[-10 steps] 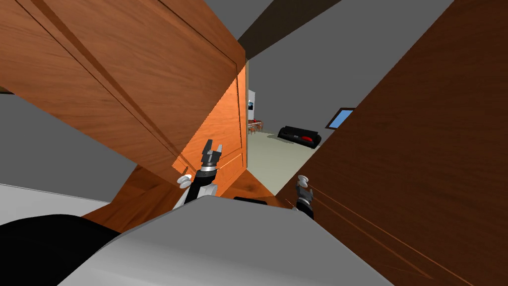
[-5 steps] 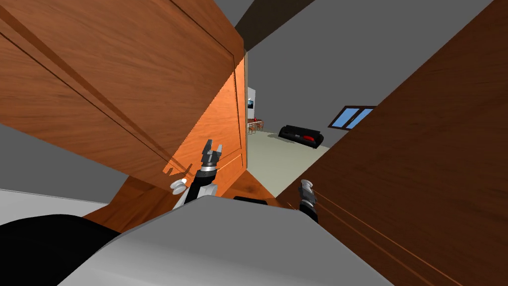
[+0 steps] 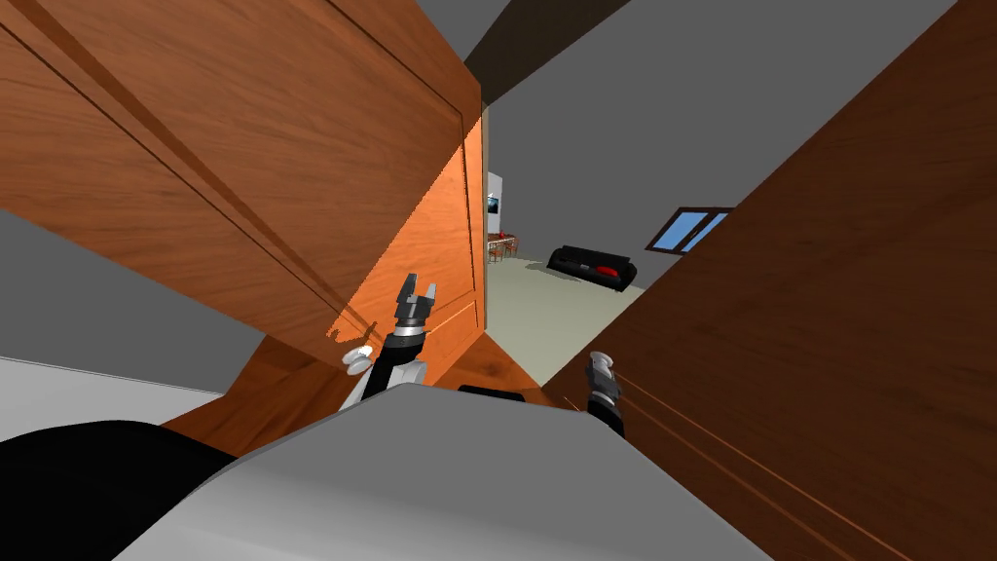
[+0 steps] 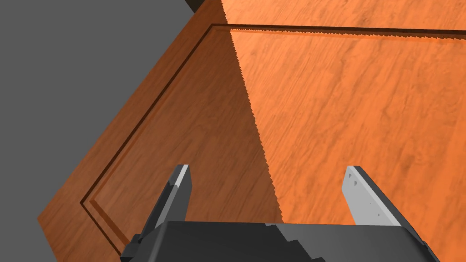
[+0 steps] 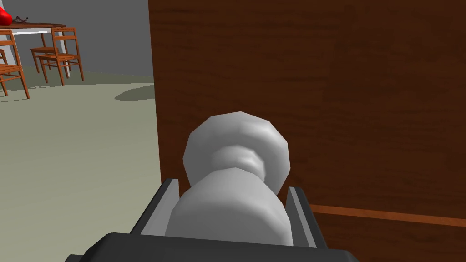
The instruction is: Pull the door open
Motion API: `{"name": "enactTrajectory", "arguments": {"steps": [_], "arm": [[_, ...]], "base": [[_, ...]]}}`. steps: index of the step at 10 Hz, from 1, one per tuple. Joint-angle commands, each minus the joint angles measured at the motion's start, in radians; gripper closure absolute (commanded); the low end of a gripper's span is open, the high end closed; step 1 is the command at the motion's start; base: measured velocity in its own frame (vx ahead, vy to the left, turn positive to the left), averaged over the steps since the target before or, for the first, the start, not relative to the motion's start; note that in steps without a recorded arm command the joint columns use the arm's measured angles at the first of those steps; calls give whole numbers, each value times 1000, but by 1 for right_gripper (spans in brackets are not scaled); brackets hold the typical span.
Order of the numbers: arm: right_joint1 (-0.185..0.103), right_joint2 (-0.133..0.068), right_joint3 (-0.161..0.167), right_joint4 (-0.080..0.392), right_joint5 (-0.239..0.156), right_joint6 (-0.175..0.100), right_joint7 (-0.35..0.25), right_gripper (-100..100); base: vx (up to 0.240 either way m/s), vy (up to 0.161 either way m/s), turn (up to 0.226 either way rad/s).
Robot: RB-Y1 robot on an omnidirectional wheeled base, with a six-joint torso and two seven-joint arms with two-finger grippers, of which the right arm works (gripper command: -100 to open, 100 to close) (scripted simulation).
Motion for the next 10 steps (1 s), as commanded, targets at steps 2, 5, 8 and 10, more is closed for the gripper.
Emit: {"name": "enactTrajectory", "arguments": {"steps": [2, 5, 8, 10], "arm": [[7, -1, 26, -8, 14, 0, -17, 100], [17, -10, 67, -27, 37, 0, -47, 100], [27, -20, 106, -44, 58, 0, -74, 100], [28, -19, 108, -43, 59, 2, -74, 100]], "base": [[-192, -8, 56], [-239, 24, 67], [-231, 6, 67], [-157, 14, 33]]}}
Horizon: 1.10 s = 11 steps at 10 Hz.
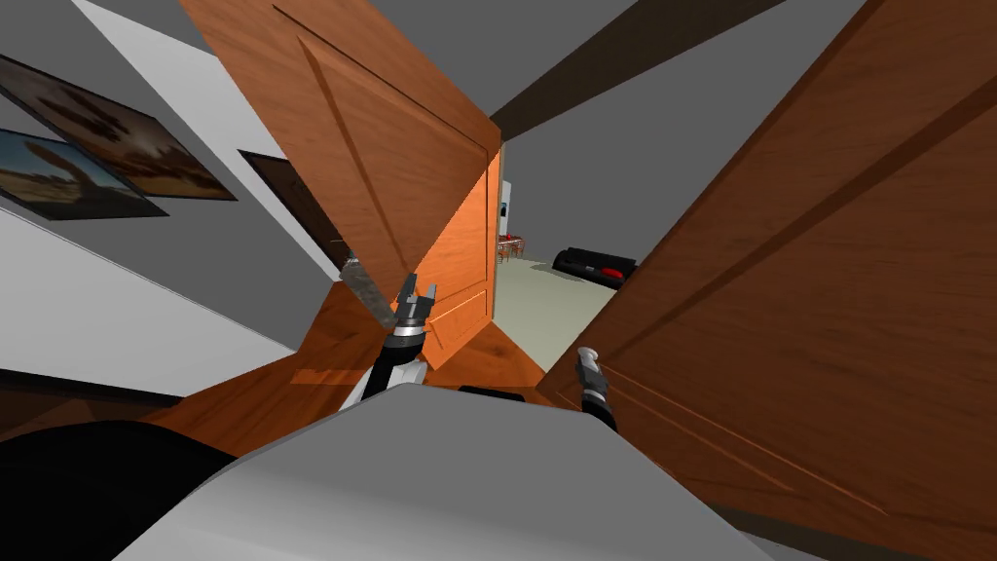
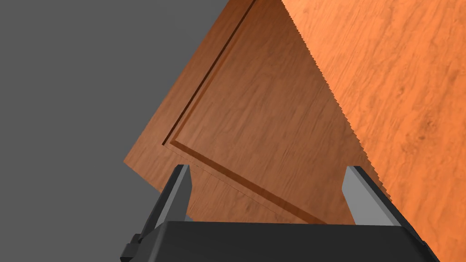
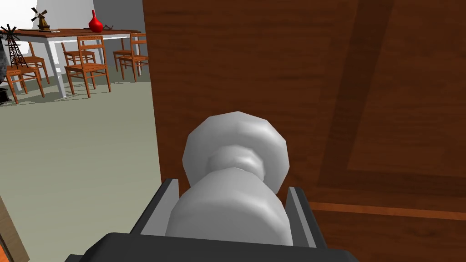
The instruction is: Pull the door open
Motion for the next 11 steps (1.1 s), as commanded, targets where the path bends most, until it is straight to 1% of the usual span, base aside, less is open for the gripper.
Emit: {"name": "enactTrajectory", "arguments": {"steps": [1, 2, 7, 8, 9, 11], "arm": [[9, -10, 21, -10, 13, -7, -17, 100], [14, -15, 32, -14, 19, -10, -25, 100], [48, -50, 108, -49, 64, -33, -85, 100], [37, -47, 100, -33, 60, -33, -79, 100], [50, -57, 123, -39, 73, -44, -97, 100], [62, -70, 145, -48, 88, -56, -115, 100]], "base": [[-171, 10, 69], [-255, -18, 78], [-269, -6, 74], [-122, 15, 7], [-143, 0, 49], [-238, -42, 68]]}}
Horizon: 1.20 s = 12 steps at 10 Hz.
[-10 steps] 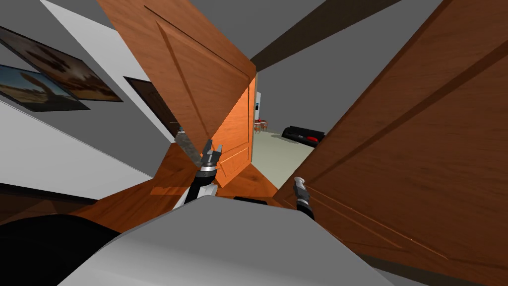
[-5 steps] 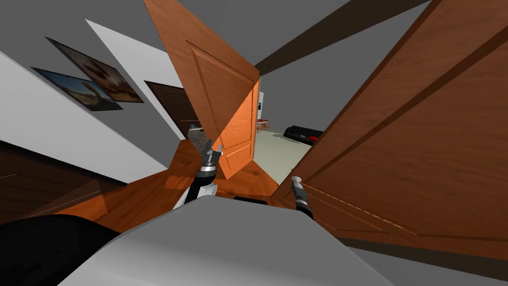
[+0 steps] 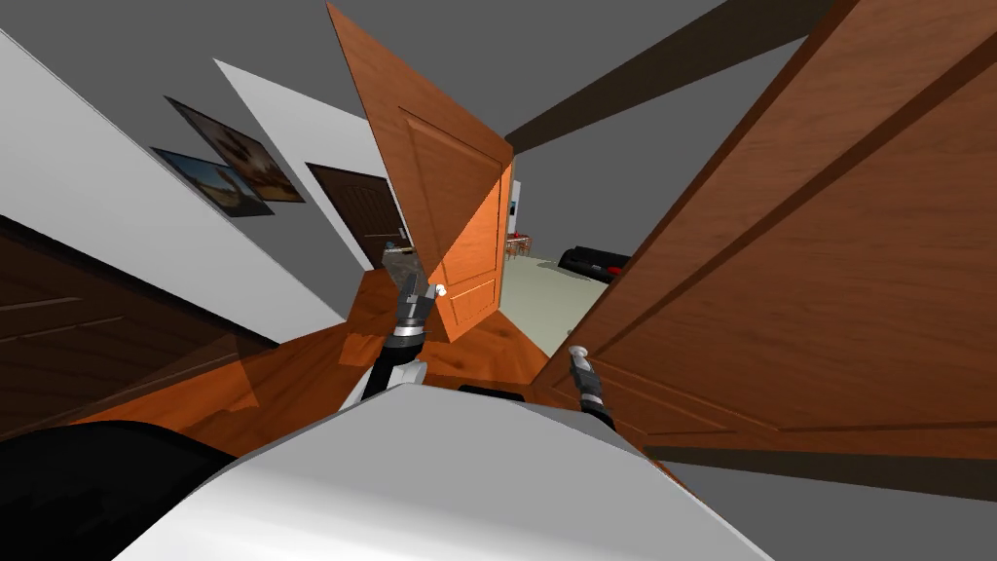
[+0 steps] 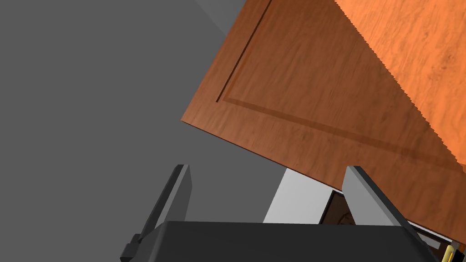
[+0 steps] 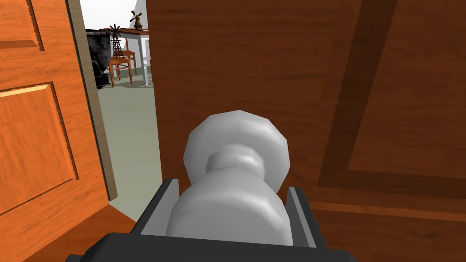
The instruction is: Pull the door open
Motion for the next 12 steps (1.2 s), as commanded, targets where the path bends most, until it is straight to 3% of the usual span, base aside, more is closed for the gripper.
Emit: {"name": "enactTrajectory", "arguments": {"steps": [1, 5, 6, 12], "arm": [[19, -15, 29, -14, 18, -16, -22, 100], [47, -45, 81, -37, 51, -44, -65, 100], [50, -42, 73, -45, 46, -30, -55, 100], [86, -92, 120, -12, 77, -122, -126, 100]], "base": [[-264, -41, 94], [-232, -45, 55], [-96, -19, 13], [-200, -38, 133]]}}
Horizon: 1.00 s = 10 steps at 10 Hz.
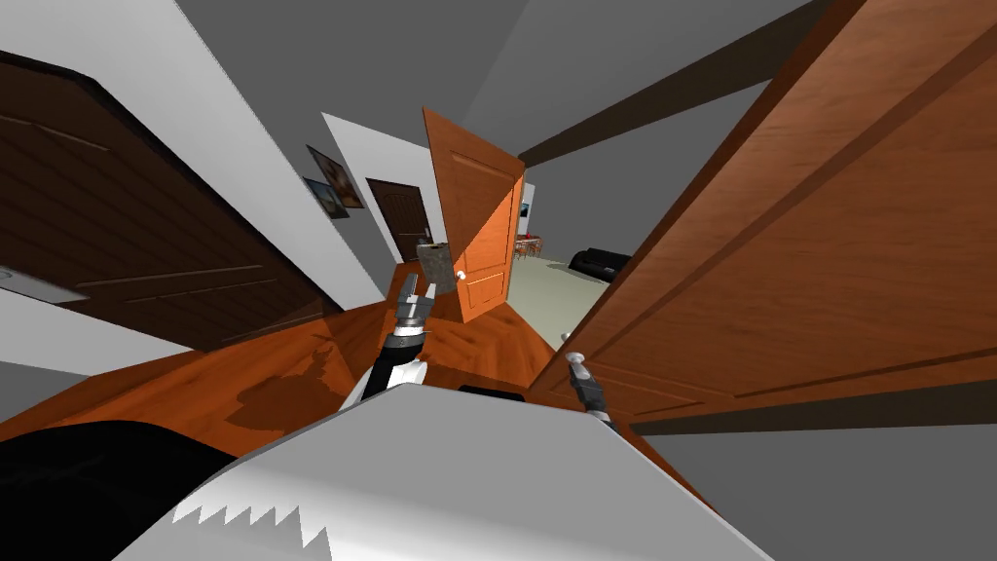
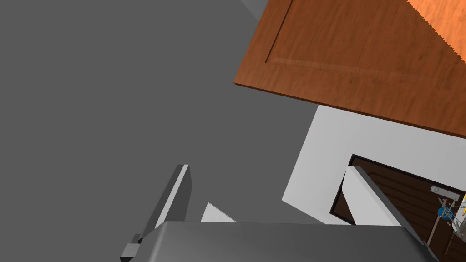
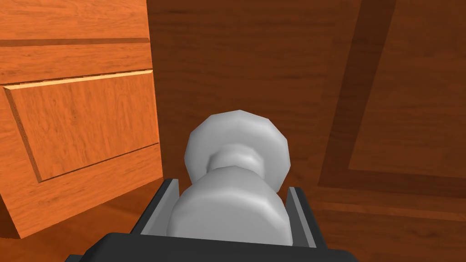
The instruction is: Pull the door open
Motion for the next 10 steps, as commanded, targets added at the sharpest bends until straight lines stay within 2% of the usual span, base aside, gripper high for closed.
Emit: {"name": "enactTrajectory", "arguments": {"steps": [1, 3, 4, 5, 10], "arm": [[6, -13, 12, 13, 8, -28, -21, 100], [15, -28, 25, 23, 16, -56, -42, 100], [12, -21, 22, 17, 14, -41, -33, 100], [17, -28, 30, 31, 20, -61, -45, 100], [24, -52, 49, 68, 37, -122, -81, 100]], "base": [[-195, -64, 145], [-208, -56, 135], [-89, -14, 26], [-164, -28, 148], [-203, -59, 146]]}}
